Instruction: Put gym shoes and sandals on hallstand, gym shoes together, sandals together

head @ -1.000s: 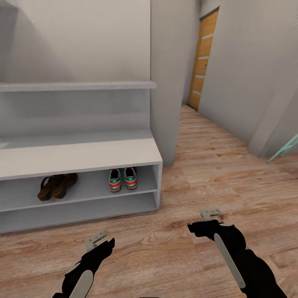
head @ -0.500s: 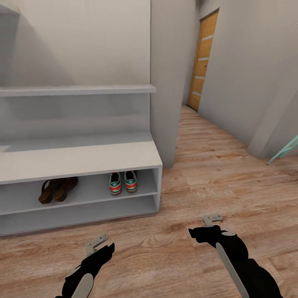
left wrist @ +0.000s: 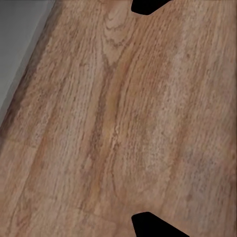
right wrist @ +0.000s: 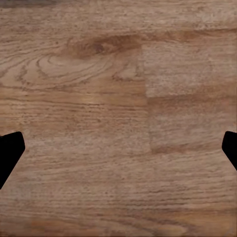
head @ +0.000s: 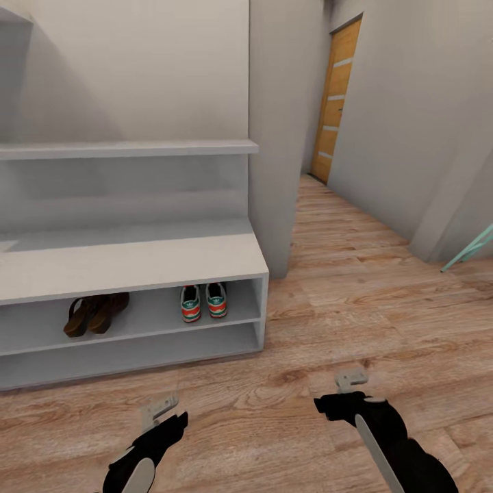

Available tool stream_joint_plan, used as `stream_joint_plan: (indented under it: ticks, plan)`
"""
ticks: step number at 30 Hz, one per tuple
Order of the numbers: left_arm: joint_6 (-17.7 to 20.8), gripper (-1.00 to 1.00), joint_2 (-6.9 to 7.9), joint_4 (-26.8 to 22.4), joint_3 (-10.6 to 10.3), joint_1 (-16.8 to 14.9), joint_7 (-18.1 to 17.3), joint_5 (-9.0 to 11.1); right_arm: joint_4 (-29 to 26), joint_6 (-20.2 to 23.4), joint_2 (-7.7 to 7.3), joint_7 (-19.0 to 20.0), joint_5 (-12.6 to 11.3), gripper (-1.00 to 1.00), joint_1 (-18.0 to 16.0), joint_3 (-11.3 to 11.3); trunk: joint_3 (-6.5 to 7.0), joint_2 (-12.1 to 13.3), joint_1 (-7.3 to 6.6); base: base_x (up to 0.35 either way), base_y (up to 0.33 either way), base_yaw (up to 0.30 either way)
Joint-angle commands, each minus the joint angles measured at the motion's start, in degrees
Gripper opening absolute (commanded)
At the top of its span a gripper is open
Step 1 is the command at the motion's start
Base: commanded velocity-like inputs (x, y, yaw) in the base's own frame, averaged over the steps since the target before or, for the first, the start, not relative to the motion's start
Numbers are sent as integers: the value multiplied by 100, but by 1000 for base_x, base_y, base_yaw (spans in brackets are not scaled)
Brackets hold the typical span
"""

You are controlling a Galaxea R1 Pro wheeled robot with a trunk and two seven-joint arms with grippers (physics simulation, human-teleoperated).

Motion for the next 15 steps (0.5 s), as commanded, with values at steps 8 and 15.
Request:
stream_joint_plan:
  ticks: [8,15]
  plan:
    - [0,100,-32,220,-48,-1,-12,-4,174,21,15,-8,1,100,25,1,0,0,0,0,0,0]
    - [-3,100,-25,268,-51,-1,9,-8,212,26,17,-10,1,100,29,1,0,0,0,0,0,0]
